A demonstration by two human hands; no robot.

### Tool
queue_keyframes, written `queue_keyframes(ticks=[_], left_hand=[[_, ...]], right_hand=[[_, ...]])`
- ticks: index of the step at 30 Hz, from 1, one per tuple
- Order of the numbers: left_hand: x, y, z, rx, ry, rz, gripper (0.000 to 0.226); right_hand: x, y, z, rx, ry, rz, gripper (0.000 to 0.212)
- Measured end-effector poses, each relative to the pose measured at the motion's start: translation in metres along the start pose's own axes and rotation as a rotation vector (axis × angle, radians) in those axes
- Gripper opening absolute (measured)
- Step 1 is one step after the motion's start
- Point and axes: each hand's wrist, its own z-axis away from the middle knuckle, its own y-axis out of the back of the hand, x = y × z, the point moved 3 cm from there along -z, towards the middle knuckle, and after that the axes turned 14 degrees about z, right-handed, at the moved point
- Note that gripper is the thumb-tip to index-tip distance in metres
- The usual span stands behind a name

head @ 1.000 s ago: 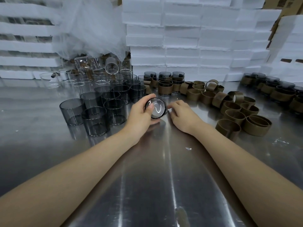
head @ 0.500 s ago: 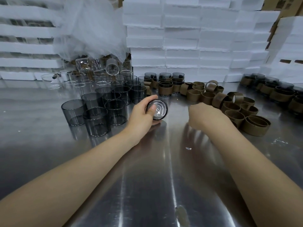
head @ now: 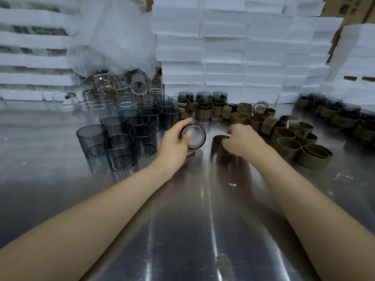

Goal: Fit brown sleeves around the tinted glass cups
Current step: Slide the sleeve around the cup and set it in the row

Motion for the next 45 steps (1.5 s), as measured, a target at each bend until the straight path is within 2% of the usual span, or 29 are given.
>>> queue_keyframes(ticks=[2,4,7,11,14,18,22,24,27,31,34,40,45], left_hand=[[0.0,0.001,0.0,0.004,-0.005,-0.006,0.035],[-0.001,0.001,-0.001,0.009,-0.007,-0.012,0.035],[-0.001,0.003,-0.002,0.035,0.0,-0.001,0.036],[-0.001,0.003,-0.003,0.065,0.034,0.032,0.044],[0.0,0.002,-0.001,0.044,0.033,0.042,0.048],[0.002,0.0,0.001,0.017,0.019,0.091,0.043],[0.001,0.0,-0.001,0.009,0.082,0.074,0.05],[0.003,-0.001,-0.002,0.022,0.156,0.167,0.049],[0.005,-0.003,0.0,0.005,0.182,0.216,0.038],[0.004,-0.002,0.0,0.002,0.127,0.137,0.049],[0.006,0.0,0.0,0.034,0.112,0.148,0.049],[0.01,0.001,0.001,0.072,0.102,0.14,0.042],[0.011,0.0,0.003,0.045,0.078,0.13,0.036]], right_hand=[[0.0,-0.001,-0.001,-0.017,-0.001,-0.117,0.021],[0.0,-0.002,-0.003,0.035,0.008,-0.212,0.022],[0.001,0.002,-0.006,0.211,0.024,-0.32,0.021],[-0.009,0.01,-0.002,0.374,0.132,-0.724,0.01],[-0.022,0.011,0.006,0.465,0.277,-0.711,0.011],[-0.031,0.008,0.014,0.582,0.437,-0.533,0.018],[-0.032,0.009,0.018,0.652,0.454,-0.43,0.022],[-0.033,0.009,0.02,0.683,0.458,-0.402,0.023],[-0.036,0.01,0.023,0.677,0.469,-0.389,0.026],[-0.038,0.011,0.022,0.591,0.46,-0.448,0.029],[-0.039,0.013,0.022,0.533,0.469,-0.513,0.03],[-0.044,0.007,0.016,0.292,0.443,-0.497,0.049],[-0.04,0.006,0.012,0.308,0.375,-0.558,0.041]])
